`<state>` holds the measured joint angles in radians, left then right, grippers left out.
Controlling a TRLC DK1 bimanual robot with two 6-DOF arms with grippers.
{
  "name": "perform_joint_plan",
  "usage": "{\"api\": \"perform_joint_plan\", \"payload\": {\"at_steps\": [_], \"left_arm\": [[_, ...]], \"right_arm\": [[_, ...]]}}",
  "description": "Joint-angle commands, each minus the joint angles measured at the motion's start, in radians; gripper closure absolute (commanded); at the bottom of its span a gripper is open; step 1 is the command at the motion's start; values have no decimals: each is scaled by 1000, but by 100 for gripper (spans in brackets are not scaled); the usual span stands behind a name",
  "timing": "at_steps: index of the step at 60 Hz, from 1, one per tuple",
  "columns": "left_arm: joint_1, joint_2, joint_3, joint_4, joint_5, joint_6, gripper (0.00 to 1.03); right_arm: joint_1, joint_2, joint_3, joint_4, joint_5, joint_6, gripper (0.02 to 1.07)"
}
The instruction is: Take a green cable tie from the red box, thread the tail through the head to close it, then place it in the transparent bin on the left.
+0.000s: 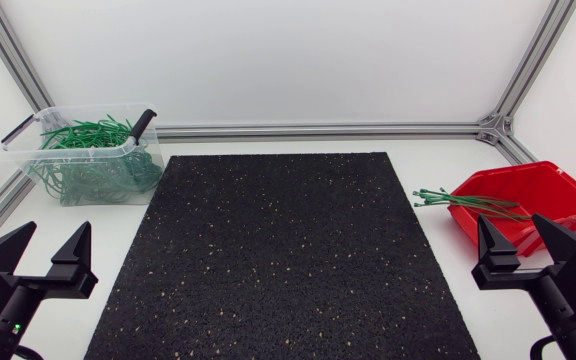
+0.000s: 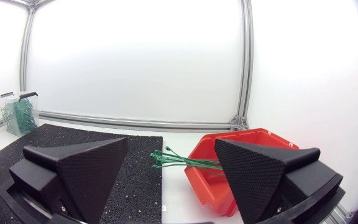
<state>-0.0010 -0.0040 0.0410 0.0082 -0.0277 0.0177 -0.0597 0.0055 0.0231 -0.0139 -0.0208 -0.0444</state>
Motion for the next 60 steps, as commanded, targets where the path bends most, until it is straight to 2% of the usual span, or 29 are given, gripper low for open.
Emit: {"api": "perform_joint_plan", "payload": {"at_steps": [1, 29, 44, 60], "left_arm": [[-2, -7, -41, -13, -9, -30, 4], [-1, -7, -41, -13, -9, -30, 4], [-2, -7, -41, -13, -9, -30, 4], [-8, -7, -41, -13, -9, -28, 4]], "right_arm": [[8, -10, -23, 6, 4, 12, 5], [9, -12, -15, 9, -4, 11, 5], [11, 14, 133, -72, -34, 11, 5], [3, 292, 330, -121, -42, 1, 5]]}}
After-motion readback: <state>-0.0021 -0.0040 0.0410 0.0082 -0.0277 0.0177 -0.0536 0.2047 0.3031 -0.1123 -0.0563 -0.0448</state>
